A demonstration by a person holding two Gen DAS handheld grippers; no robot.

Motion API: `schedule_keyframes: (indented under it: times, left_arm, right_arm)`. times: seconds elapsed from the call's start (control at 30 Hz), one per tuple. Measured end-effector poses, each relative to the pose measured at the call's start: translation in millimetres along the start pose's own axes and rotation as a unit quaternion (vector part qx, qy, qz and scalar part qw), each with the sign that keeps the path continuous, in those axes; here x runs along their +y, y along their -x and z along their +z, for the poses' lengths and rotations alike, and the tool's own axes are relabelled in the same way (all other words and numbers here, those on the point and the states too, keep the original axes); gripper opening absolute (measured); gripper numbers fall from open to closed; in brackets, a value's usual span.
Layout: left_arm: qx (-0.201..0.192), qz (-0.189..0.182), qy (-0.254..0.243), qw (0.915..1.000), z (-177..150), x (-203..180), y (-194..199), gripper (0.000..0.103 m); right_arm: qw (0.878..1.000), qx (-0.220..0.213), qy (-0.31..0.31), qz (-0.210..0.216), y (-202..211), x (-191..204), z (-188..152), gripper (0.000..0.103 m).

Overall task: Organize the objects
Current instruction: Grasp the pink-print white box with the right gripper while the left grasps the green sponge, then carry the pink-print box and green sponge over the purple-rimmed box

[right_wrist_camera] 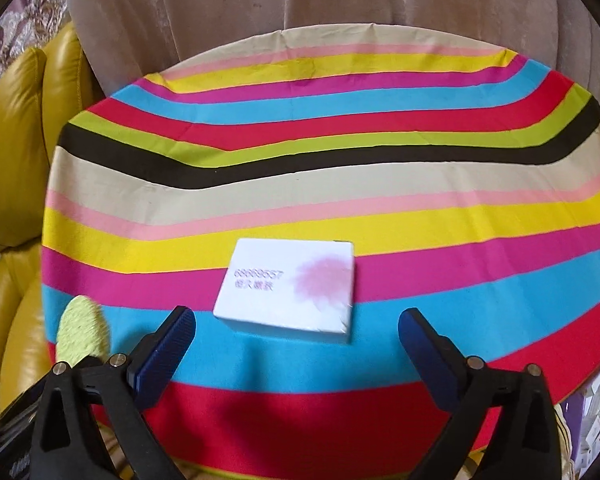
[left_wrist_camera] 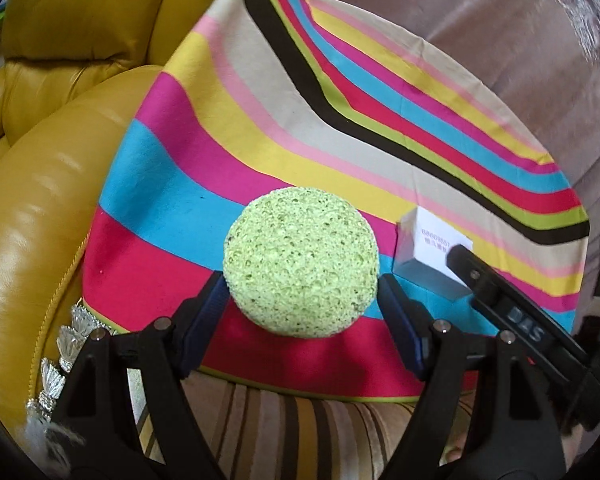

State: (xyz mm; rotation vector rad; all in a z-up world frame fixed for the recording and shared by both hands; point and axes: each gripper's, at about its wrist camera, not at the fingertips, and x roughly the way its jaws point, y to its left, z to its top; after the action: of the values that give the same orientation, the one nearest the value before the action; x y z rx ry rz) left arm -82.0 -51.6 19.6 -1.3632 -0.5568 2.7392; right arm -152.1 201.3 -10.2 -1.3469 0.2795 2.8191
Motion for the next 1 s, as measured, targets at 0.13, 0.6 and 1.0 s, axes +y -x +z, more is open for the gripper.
schedule_keyframes:
  times: [0.13,0.6,1.0]
  left_arm:
    - [-0.003,-0.009,0.007,0.9999,0.5,3.6,-0.7,0.079]
    - [0.006,-0.023,0.02,0.9995,4.1,8.9,-10.5,0.079]
    - [0.004,-0.021,0.012,0.9997,2.9,8.6,-11.9,0.079]
  right_arm:
    - [1.0,0.003,-0.004,-0.018,-14.2,8.4,7.1,0.103]
    - [0.997,0.055,0.006,-0.059,-55.8,14.8,12.0,0.103]
    - [0.995,0.071,0.015,-0.062,-60.5,15.9,9.6,0.093]
